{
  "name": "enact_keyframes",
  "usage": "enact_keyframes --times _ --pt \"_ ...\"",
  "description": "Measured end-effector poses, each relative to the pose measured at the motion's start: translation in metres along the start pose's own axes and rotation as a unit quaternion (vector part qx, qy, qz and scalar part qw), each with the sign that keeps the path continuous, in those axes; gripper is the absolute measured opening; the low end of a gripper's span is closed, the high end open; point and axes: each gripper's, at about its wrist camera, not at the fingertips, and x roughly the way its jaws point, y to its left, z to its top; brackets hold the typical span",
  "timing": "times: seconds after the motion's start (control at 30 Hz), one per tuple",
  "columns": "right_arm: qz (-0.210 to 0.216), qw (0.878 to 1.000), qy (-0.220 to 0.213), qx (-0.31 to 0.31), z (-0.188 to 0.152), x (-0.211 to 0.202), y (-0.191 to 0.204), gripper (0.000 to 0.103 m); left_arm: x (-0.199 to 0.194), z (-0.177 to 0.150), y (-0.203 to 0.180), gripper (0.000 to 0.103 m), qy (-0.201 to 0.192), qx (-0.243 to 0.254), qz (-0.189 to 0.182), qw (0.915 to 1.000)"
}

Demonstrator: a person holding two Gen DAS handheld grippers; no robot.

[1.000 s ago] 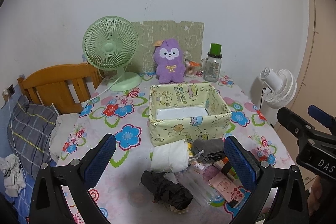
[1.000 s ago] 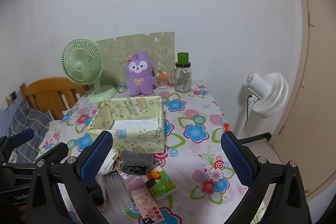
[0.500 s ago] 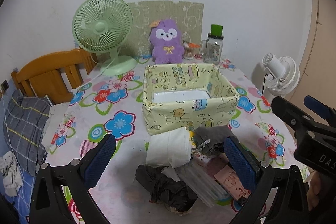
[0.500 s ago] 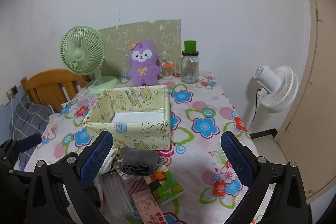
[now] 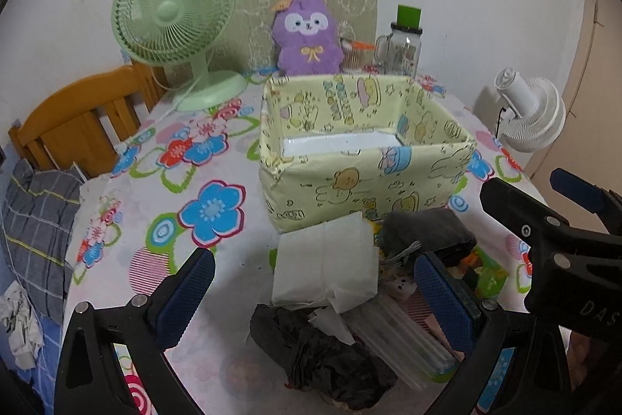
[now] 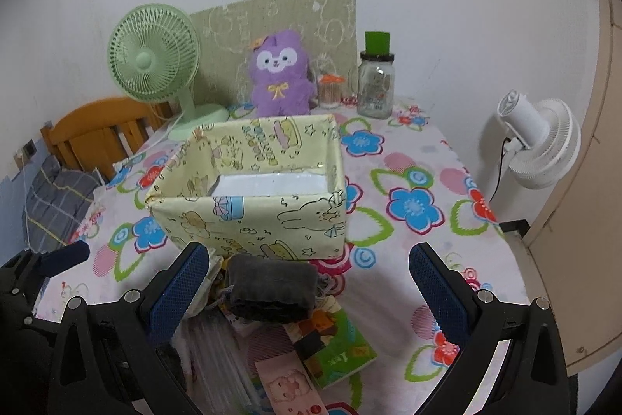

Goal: Organize soft objects
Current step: 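Grasp the folded white cloth with the left gripper while the right gripper grasps the dark grey cloth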

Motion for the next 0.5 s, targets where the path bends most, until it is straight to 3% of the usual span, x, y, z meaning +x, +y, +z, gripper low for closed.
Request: enact_keyframes --times 0.5 --pt "0.014 0.997 0.076 0.001 -0.009 0.057 0.009 0.103 0.047 -0.002 0.007 0.103 0.058 -0.014 -0.017 0.9981"
